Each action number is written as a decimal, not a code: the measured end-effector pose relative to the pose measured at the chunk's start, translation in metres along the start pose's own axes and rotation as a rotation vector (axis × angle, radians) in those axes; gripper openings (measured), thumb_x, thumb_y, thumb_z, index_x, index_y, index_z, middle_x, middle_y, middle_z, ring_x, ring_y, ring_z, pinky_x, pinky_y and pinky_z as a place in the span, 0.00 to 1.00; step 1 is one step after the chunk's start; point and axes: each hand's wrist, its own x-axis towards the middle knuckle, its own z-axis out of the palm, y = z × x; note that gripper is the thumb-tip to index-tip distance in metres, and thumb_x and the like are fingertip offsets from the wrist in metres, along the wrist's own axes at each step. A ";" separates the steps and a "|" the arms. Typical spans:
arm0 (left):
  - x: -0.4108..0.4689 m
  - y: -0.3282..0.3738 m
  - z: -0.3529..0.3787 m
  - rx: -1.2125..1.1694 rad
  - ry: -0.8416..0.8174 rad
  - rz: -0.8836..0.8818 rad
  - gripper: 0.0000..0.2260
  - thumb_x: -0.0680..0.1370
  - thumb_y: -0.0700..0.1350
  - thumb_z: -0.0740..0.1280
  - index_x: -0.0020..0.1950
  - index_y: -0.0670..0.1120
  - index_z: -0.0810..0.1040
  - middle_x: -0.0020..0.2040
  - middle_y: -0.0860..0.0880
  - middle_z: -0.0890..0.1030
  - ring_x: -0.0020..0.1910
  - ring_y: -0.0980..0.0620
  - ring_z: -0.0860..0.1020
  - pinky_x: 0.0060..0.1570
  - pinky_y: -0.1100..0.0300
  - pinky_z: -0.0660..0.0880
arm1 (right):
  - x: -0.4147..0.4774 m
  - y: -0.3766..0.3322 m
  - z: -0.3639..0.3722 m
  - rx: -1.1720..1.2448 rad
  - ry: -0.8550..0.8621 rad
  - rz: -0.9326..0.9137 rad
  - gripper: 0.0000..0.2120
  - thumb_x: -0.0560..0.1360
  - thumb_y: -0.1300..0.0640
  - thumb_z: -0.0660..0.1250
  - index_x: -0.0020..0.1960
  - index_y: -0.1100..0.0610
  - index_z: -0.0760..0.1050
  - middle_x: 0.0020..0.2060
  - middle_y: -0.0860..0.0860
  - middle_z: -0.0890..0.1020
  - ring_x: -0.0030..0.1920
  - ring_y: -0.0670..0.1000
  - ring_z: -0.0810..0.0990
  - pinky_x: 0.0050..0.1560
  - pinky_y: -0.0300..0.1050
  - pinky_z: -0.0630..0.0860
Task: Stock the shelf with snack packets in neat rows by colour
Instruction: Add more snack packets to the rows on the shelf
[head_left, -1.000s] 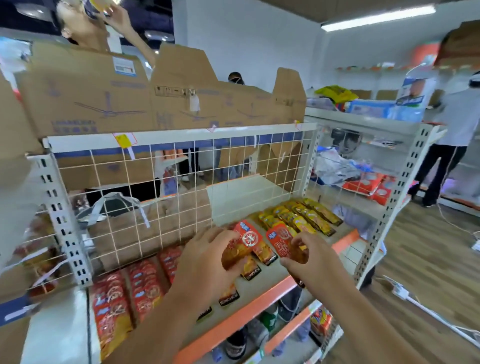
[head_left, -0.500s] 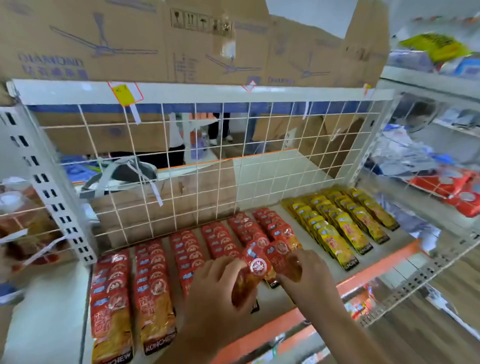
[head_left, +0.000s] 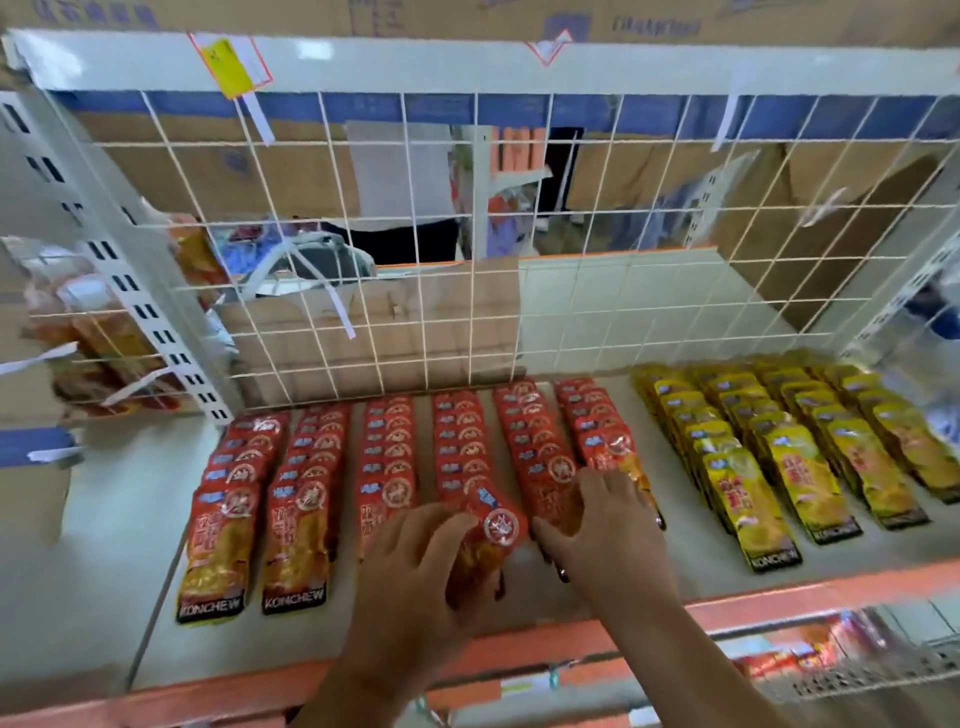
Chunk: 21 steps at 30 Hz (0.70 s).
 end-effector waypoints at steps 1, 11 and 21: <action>-0.001 0.001 0.001 0.012 -0.003 -0.002 0.21 0.73 0.58 0.72 0.63 0.52 0.75 0.59 0.49 0.78 0.58 0.45 0.76 0.58 0.51 0.73 | 0.001 0.001 0.001 -0.007 0.002 -0.019 0.28 0.72 0.34 0.68 0.64 0.49 0.69 0.60 0.51 0.72 0.60 0.57 0.75 0.57 0.52 0.75; -0.001 0.003 0.001 0.058 -0.054 0.004 0.19 0.75 0.58 0.72 0.62 0.50 0.77 0.58 0.50 0.78 0.56 0.45 0.77 0.56 0.48 0.75 | 0.004 0.003 0.004 -0.003 -0.052 -0.039 0.28 0.73 0.34 0.67 0.65 0.48 0.67 0.62 0.50 0.71 0.60 0.57 0.76 0.55 0.53 0.77; -0.002 0.002 0.001 0.058 -0.060 -0.006 0.20 0.75 0.59 0.71 0.62 0.51 0.77 0.59 0.51 0.77 0.57 0.47 0.76 0.56 0.49 0.75 | 0.005 0.001 0.006 0.002 -0.033 -0.023 0.29 0.72 0.32 0.68 0.64 0.49 0.68 0.61 0.50 0.72 0.58 0.55 0.78 0.54 0.52 0.79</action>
